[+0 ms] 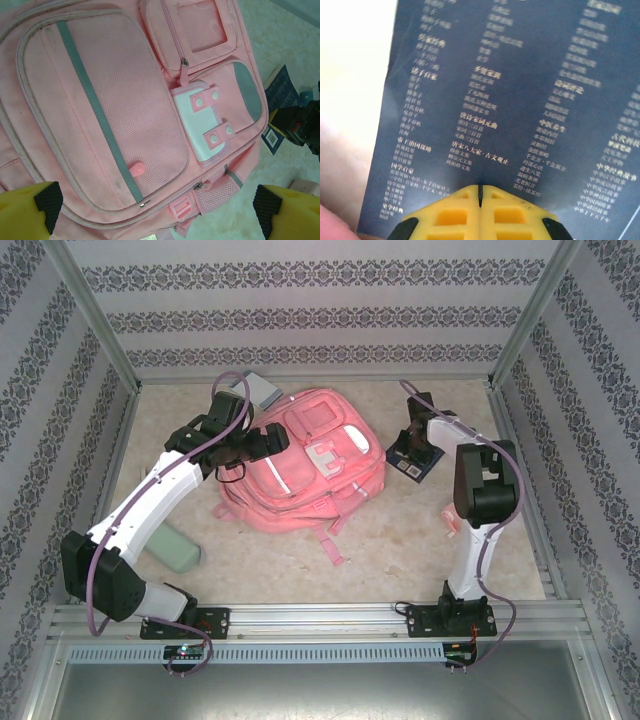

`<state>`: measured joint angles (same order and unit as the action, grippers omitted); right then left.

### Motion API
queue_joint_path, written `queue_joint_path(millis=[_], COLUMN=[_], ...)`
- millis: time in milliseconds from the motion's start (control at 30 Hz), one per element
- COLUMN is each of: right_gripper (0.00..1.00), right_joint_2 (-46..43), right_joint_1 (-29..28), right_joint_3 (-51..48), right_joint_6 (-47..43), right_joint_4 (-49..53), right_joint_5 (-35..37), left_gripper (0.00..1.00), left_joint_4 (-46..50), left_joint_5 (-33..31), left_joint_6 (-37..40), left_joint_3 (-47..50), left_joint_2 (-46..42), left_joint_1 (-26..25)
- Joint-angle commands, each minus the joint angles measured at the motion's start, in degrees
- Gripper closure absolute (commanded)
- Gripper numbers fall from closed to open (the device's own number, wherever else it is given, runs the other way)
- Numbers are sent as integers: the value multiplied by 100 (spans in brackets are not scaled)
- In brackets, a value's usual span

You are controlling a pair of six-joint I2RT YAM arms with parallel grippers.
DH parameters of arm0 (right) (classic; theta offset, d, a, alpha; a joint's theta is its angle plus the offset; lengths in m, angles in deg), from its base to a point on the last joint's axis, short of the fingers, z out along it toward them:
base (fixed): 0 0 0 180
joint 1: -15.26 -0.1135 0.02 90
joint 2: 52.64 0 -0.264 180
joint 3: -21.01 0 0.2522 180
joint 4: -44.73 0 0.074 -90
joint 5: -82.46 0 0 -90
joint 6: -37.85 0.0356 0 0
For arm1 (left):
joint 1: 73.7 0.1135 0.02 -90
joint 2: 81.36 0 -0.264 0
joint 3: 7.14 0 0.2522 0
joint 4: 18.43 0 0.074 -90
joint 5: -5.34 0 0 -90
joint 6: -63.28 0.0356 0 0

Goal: Pack the student bag
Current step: Rotate the book at the middle-right of the table, then move the book to the middle-right of the table.

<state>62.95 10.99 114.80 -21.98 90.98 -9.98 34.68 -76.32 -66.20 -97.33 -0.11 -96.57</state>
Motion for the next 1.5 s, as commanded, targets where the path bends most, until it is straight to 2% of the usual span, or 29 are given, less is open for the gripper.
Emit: queue_joint_path(millis=[0, 167, 267, 500, 700, 833, 1133, 1367, 1467], right_gripper=[100, 100, 98, 98, 99, 100, 100, 100, 100], right_joint_2=[-237, -956, -1091, -551, 81, -160, -1335, -2022, -2261], right_joint_1=[187, 164, 164, 155, 74, -117, -744, -1512, -1893], right_joint_3=[-612, -1006, -850, -36, 179, -357, -1809, -2660, -2944], right_joint_6=[-362, -534, -516, -419, -420, -284, 275, 999, 1307], right_joint_4=[368, 468, 512, 610, 705, 639, 629, 464, 332], right_joint_5=[203, 161, 135, 138, 27, -6, -223, -372, -393], left_gripper=[0, 0, 0, 0, 0, 0, 0, 0, 9], left_joint_4=[86, 48, -2, -18, -99, -160, -451, -695, -899], left_joint_5=[-52, -22, 8, 23, 79, 122, 343, 527, 666], left_joint_6=[-23, 2, -5, -12, -48, -47, -120, -315, -448], left_joint_3=[-175, -284, -285, -335, -302, -347, -567, -737, -713], left_joint_2=[170, 289, 342, 434, 460, 530, 1058, 1564, 1732], left_joint_1=[-54, -70, -109, -271, -357, -449, -860, -1386, -1669])
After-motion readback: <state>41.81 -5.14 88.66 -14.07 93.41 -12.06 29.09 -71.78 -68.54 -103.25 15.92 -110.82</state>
